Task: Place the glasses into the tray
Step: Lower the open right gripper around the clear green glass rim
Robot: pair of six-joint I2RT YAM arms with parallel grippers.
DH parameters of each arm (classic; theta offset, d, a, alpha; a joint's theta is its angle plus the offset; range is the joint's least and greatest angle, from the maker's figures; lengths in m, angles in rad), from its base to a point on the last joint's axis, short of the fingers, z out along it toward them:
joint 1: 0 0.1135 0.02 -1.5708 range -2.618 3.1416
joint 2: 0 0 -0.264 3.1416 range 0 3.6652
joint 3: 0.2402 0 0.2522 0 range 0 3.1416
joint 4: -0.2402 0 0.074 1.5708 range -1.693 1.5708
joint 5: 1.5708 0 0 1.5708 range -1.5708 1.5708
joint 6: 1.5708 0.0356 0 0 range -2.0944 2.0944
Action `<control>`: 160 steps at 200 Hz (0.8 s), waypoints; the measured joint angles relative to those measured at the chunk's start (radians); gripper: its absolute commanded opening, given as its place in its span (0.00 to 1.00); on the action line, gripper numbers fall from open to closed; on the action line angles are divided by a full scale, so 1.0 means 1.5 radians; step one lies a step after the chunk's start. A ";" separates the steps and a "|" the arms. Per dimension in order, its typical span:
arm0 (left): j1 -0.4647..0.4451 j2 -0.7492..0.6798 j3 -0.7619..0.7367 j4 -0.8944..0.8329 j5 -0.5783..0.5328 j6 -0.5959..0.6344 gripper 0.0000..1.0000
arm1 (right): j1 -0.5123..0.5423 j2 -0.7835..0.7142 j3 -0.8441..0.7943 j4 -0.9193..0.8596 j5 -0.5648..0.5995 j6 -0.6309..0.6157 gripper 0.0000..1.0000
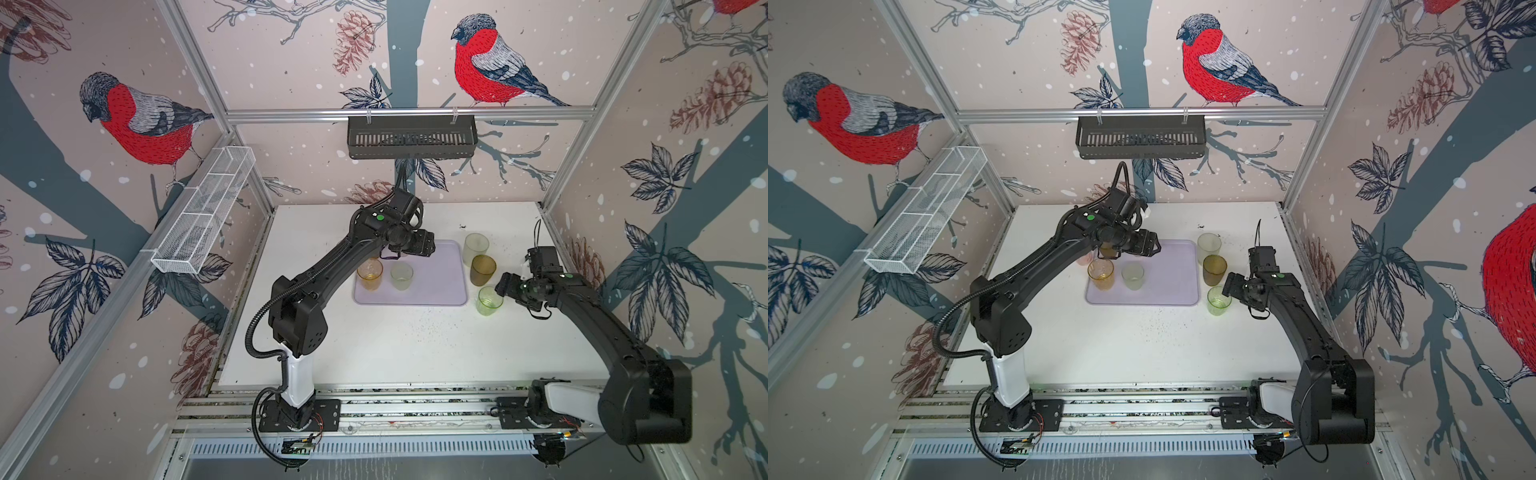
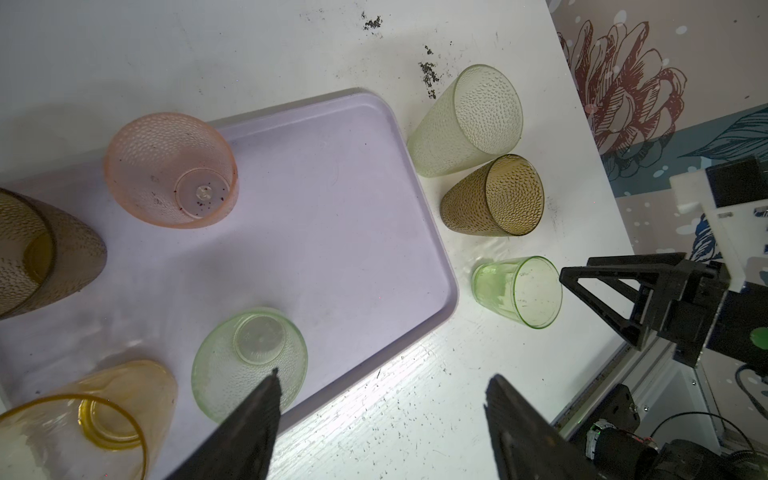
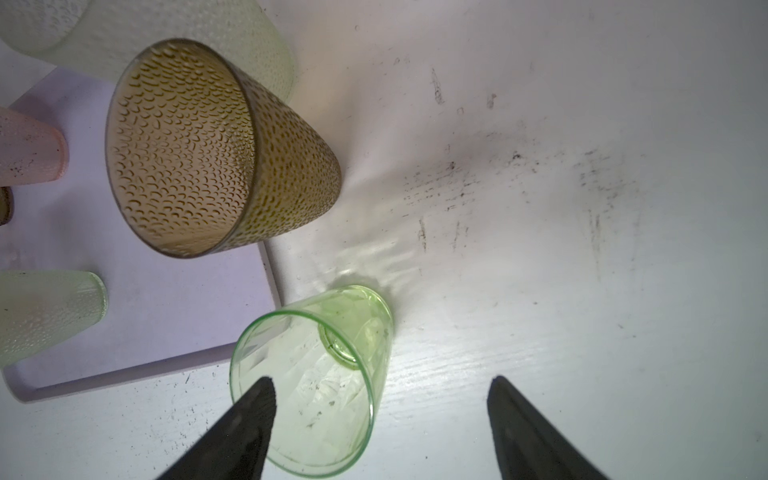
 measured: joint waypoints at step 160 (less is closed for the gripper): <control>-0.012 -0.026 -0.024 0.020 0.005 0.002 1.00 | 0.029 0.061 -0.015 0.025 0.008 -0.014 0.59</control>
